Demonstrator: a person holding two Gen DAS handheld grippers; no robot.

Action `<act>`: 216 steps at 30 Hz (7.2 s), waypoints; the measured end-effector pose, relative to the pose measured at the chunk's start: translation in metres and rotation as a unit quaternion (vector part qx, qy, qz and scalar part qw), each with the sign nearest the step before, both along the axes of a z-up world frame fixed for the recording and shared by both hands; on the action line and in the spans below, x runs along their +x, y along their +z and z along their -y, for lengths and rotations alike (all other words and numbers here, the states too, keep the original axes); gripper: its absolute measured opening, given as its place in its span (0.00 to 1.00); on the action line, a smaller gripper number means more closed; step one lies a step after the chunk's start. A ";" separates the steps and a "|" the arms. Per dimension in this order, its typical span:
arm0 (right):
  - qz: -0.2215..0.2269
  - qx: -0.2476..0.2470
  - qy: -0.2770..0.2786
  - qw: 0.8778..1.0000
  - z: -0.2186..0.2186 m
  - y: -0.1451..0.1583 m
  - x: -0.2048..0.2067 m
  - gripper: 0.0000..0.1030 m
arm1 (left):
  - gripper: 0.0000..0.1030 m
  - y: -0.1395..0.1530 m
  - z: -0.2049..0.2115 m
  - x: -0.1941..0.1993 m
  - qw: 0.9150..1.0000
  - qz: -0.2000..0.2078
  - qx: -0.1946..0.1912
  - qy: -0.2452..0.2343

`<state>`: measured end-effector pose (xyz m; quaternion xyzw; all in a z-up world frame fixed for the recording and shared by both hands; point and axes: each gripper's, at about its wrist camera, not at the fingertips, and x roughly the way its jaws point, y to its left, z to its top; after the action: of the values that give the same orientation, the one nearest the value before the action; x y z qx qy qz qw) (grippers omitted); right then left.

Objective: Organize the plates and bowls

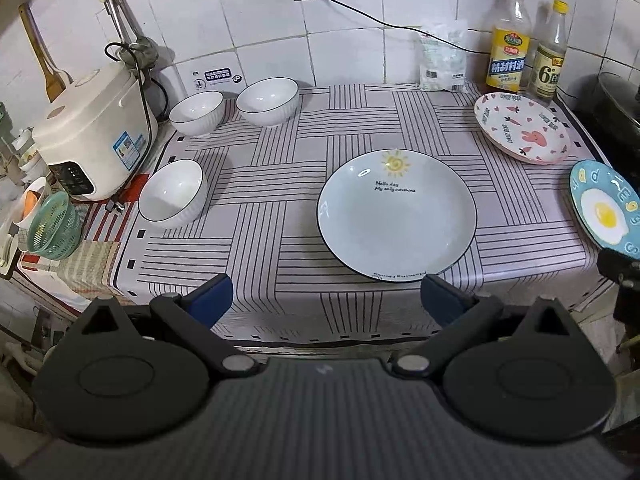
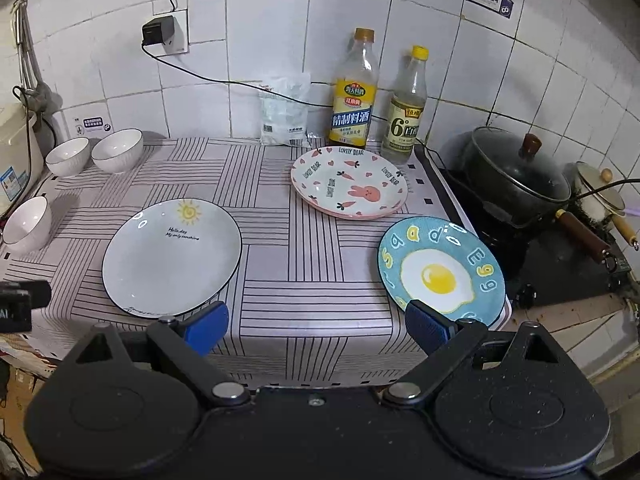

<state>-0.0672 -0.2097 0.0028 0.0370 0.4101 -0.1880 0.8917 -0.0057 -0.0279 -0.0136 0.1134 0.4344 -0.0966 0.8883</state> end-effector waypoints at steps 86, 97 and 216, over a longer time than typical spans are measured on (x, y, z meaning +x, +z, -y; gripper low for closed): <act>0.101 0.289 0.123 0.944 0.037 -0.185 0.117 0.23 | 0.24 -0.156 -0.012 0.137 0.990 -0.089 -0.106 -0.042; 0.101 0.272 0.150 0.945 0.037 -0.178 0.126 0.24 | 0.24 -0.147 -0.013 0.147 0.989 -0.085 -0.107 -0.050; 0.085 0.139 -0.069 0.984 0.250 -0.156 0.191 0.69 | 0.82 -0.158 0.232 0.226 0.979 -0.072 -0.164 -0.100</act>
<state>0.1237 -0.4596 -0.1531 0.2047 0.3513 -0.1868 0.8943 0.2199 -0.2596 -0.1713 0.0016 0.4620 -0.2626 0.8471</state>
